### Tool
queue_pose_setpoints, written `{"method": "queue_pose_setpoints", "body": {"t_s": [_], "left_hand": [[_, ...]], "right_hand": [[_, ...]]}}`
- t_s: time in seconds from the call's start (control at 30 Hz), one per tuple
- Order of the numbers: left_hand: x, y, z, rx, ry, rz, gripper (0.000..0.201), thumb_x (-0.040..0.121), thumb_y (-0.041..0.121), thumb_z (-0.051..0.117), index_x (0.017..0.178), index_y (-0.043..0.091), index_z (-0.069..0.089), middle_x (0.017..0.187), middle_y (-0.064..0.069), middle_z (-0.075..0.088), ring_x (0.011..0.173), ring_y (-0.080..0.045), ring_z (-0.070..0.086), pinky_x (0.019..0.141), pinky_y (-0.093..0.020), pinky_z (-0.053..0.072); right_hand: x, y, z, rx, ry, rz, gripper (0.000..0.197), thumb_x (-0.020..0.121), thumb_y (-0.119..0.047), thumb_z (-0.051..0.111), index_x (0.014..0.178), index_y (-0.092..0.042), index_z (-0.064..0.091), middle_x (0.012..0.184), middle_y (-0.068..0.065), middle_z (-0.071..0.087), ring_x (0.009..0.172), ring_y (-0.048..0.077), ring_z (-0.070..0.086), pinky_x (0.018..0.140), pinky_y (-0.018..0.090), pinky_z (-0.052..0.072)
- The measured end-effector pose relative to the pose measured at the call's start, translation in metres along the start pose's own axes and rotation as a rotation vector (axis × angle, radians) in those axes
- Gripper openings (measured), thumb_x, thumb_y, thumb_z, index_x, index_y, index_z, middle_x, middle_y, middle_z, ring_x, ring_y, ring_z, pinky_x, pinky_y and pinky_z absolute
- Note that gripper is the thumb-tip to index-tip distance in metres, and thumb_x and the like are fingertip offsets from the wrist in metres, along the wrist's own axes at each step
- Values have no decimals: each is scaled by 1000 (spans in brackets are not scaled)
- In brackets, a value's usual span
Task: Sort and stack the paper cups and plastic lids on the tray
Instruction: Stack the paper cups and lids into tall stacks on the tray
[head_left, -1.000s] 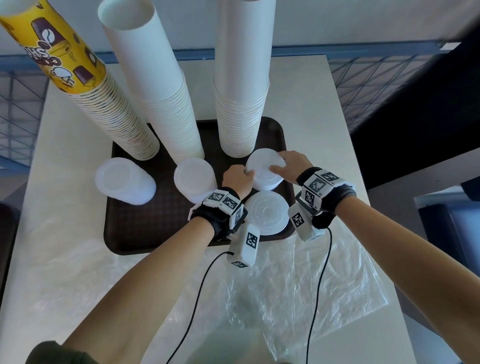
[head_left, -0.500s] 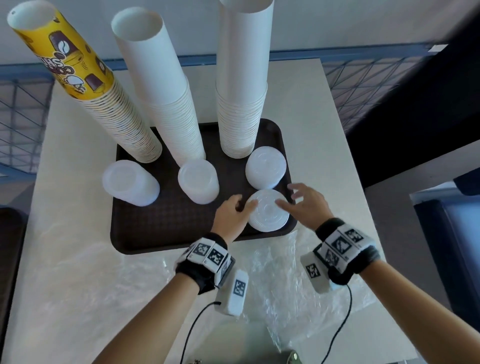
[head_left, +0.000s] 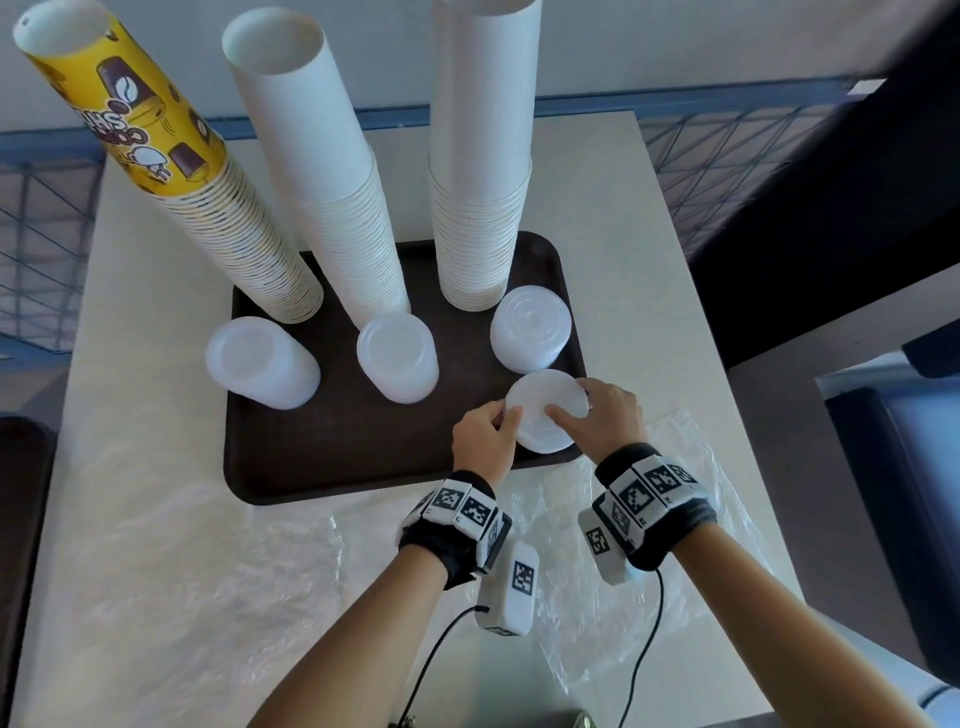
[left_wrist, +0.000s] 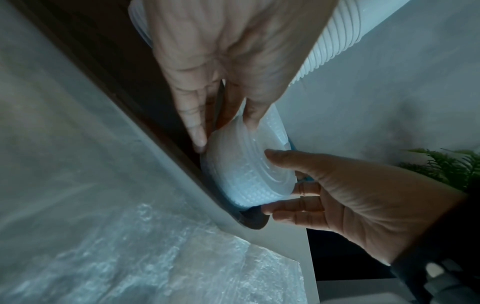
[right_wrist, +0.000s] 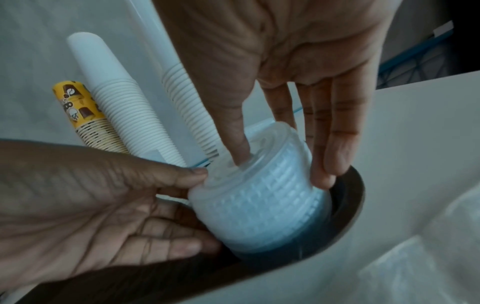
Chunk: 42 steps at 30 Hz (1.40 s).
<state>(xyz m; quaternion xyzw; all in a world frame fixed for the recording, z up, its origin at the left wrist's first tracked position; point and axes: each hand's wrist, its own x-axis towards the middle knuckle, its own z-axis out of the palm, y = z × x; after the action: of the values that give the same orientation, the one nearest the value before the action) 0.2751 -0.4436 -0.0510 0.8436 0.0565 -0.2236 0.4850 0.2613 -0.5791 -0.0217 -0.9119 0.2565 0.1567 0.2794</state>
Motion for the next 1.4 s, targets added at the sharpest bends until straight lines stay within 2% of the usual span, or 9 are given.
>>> {"method": "queue_pose_setpoints", "body": {"t_s": [0.23, 0.37, 0.53, 0.63, 0.73, 0.83, 0.93, 1.2, 1.4], "left_hand": [[1, 1, 3, 22, 8, -13, 30, 94, 29, 50, 105, 5, 66, 95, -13, 70, 93, -28, 63, 79, -29, 43], [1, 0, -2, 9, -40, -20, 37, 94, 35, 49, 110, 5, 62, 99, -12, 69, 96, -28, 64, 88, -37, 48], [-8, -3, -29, 10, -42, -15, 44, 93, 38, 49, 122, 6, 55, 112, -9, 66, 101, -21, 63, 94, -35, 47], [-22, -7, -60, -16, 144, 150, 22, 89, 23, 58, 105, 8, 61, 101, -4, 65, 84, -15, 63, 74, -22, 51], [-25, -8, -95, 33, 410, 390, 26, 82, 21, 63, 101, 6, 56, 98, -6, 54, 81, -18, 57, 65, -27, 52], [-15, -7, -136, 134, 652, 505, 34, 79, 24, 60, 104, 1, 55, 100, -12, 55, 91, -19, 50, 77, -28, 44], [1, -13, -182, 286, 819, 450, 37, 76, 20, 64, 106, -1, 56, 105, -18, 59, 103, -25, 43, 90, -35, 34], [33, -48, -234, 443, 350, 158, 66, 81, 35, 67, 138, 15, 38, 138, -15, 39, 126, -34, 37, 103, -43, 33], [19, -44, -234, 415, 266, 185, 62, 85, 31, 64, 138, 17, 37, 138, -11, 41, 122, -30, 46, 98, -38, 37]], "right_hand": [[2, -2, -2, -31, -17, -7, 43, 83, -41, 62, 117, -14, 61, 112, 12, 65, 106, 28, 57, 86, 33, 42], [0, -2, -6, -9, -1, -1, 45, 85, -43, 59, 120, -15, 59, 112, 11, 65, 104, 26, 58, 82, 30, 41], [-6, -4, -24, 19, 18, 10, 64, 83, -50, 59, 135, -15, 46, 123, 9, 60, 113, 25, 56, 93, 35, 42], [-11, -3, -36, 20, 67, -34, 66, 82, -49, 61, 137, -17, 43, 128, 9, 54, 113, 27, 56, 93, 37, 43], [-17, -8, -42, 4, 143, -183, 58, 83, -39, 64, 134, -15, 47, 127, 11, 53, 116, 29, 52, 93, 36, 41], [-20, -32, -40, -22, 157, -378, 50, 82, -31, 68, 126, -12, 55, 119, 13, 57, 106, 32, 55, 89, 38, 43], [-21, -69, -30, -46, 95, -546, 51, 81, -31, 69, 126, -11, 55, 122, 13, 55, 107, 31, 56, 86, 39, 46], [-10, -152, 13, -327, -110, -671, 64, 83, -38, 64, 138, -18, 38, 141, 9, 36, 124, 27, 44, 97, 38, 41], [-10, -162, 37, -388, -116, -647, 60, 87, -32, 62, 139, -18, 37, 150, 10, 24, 130, 30, 37, 101, 40, 40]]}}
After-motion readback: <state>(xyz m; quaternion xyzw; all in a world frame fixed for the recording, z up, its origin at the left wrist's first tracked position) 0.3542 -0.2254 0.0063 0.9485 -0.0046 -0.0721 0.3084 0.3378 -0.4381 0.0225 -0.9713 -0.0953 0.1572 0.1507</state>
